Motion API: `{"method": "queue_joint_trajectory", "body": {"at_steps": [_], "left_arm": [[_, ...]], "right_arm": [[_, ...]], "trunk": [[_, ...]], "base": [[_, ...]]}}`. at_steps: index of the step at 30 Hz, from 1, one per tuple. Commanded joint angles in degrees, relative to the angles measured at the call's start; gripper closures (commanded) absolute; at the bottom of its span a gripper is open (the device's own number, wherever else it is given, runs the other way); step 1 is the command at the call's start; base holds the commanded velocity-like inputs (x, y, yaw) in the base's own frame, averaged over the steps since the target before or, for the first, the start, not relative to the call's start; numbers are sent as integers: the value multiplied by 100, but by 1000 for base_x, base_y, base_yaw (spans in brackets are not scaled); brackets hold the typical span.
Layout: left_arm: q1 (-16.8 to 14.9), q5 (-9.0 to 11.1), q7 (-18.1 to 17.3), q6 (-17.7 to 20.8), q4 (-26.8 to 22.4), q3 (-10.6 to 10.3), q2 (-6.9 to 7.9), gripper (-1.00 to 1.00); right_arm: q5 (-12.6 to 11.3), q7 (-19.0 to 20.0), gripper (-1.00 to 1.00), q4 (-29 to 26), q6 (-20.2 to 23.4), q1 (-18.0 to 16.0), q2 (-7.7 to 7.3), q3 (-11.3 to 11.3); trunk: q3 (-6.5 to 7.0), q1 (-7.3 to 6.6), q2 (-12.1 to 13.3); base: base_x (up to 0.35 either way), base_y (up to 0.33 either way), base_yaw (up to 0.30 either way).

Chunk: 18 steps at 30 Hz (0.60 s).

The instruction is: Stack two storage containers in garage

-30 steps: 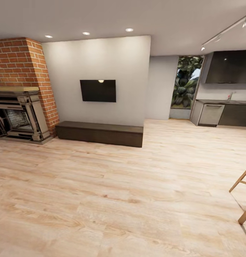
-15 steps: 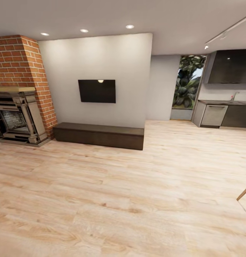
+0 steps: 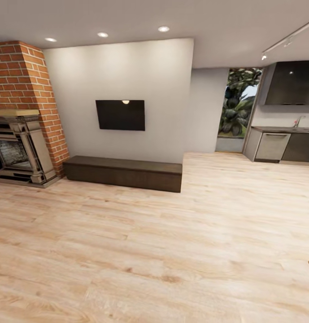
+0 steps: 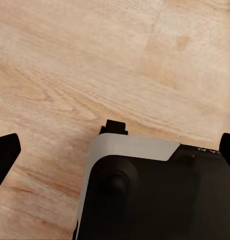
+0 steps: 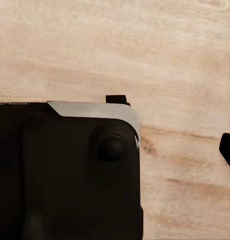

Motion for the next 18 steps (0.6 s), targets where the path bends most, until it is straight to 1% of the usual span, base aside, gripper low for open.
{"method": "queue_joint_trajectory", "body": {"at_steps": [1,10,14,18], "left_arm": [[-4,46,12,-16,3,-49,-1,-100],[-4,46,12,-42,3,-49,1,-100],[-4,46,12,-73,3,-49,-1,-100],[-4,62,11,-76,2,-47,2,-100]], "right_arm": [[-29,-15,-100,17,-33,-8,2,29],[-45,-12,-100,17,-40,-8,4,15],[-57,32,-100,17,-73,-8,10,-3],[-36,50,-100,17,-101,-8,11,0]], "trunk": [[-7,4,-5],[-7,4,-5],[-7,4,-5],[-7,4,-5]], "base": [[326,0,0],[318,0,0],[112,0,16],[10,0,220]]}}
